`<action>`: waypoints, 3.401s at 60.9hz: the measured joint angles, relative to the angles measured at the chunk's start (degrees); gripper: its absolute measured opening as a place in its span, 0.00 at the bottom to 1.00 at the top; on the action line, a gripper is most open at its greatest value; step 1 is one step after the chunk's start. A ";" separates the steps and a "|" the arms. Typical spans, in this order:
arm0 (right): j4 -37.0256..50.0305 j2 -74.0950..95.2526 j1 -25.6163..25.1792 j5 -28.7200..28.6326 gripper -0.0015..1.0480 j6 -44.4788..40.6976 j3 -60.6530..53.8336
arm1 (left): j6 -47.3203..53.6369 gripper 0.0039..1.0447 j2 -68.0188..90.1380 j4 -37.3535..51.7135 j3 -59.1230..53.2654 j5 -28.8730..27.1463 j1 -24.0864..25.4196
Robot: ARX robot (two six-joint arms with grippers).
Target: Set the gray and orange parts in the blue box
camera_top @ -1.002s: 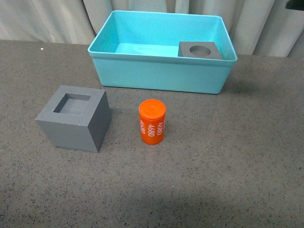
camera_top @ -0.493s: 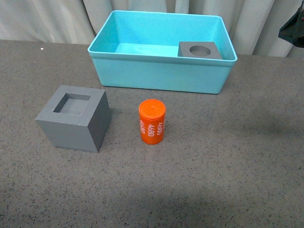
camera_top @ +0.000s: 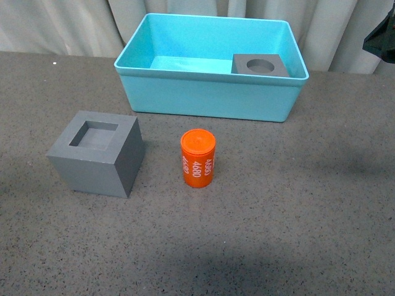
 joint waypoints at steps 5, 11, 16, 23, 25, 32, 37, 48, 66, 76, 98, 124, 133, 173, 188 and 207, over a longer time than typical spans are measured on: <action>0.00 0.00 0.02 -0.02 0.91 -0.02 0.00 | -0.87 0.94 6.01 -0.46 4.07 1.62 -0.35; 0.00 0.00 0.00 0.00 0.91 -0.02 0.00 | -1.49 0.94 11.96 -2.03 8.61 2.40 -1.22; 0.00 0.00 0.00 0.00 0.91 -0.02 0.00 | -1.92 0.94 16.52 -3.30 12.02 2.32 -1.92; 0.00 0.00 0.00 0.00 0.91 -0.02 0.00 | -2.62 0.94 21.73 -5.03 15.54 2.45 -2.84; 0.00 0.00 0.00 0.00 0.91 -0.02 0.00 | -2.64 0.94 22.51 -5.03 15.91 2.43 -3.06; 0.00 0.00 0.00 0.00 0.91 -0.02 0.00 | -2.51 0.94 25.35 -5.68 17.55 2.73 -4.26; 0.00 0.00 0.00 -0.02 0.91 -0.02 0.00 | -1.97 0.94 27.08 -6.27 18.64 2.93 -5.29; 0.00 0.00 0.00 0.02 0.91 -0.02 0.00 | -1.51 0.94 29.31 -7.69 19.63 4.85 -7.04; 0.00 0.00 0.00 0.00 0.91 -0.04 0.00 | -0.26 0.94 33.38 -8.57 21.84 5.25 -9.55; 0.00 -0.02 0.00 0.00 0.91 -0.04 0.00 | 1.36 0.93 35.85 -9.90 22.93 4.92 -9.81; 0.00 0.00 0.00 0.00 0.91 -0.04 0.00 | 1.44 0.35 36.76 -10.19 24.09 5.49 -11.37; 0.00 0.00 0.00 0.00 0.91 -0.07 0.00 | 0.39 0.16 26.43 -13.68 25.16 7.21 -12.90; 0.00 0.00 0.00 0.00 0.91 -0.11 0.00 | -0.61 0.16 23.80 -12.74 28.85 6.93 -14.97; 0.00 0.00 0.00 0.00 0.91 -0.13 0.00 | -0.13 0.16 47.98 -16.94 62.95 7.15 -16.13; 0.00 0.00 0.00 -0.02 0.91 -0.13 0.00 | 0.68 0.16 52.28 -16.09 64.96 8.33 -16.44; 0.00 0.00 0.00 0.00 0.91 -0.13 0.00 | 1.11 0.16 57.72 -15.93 67.36 8.52 -17.53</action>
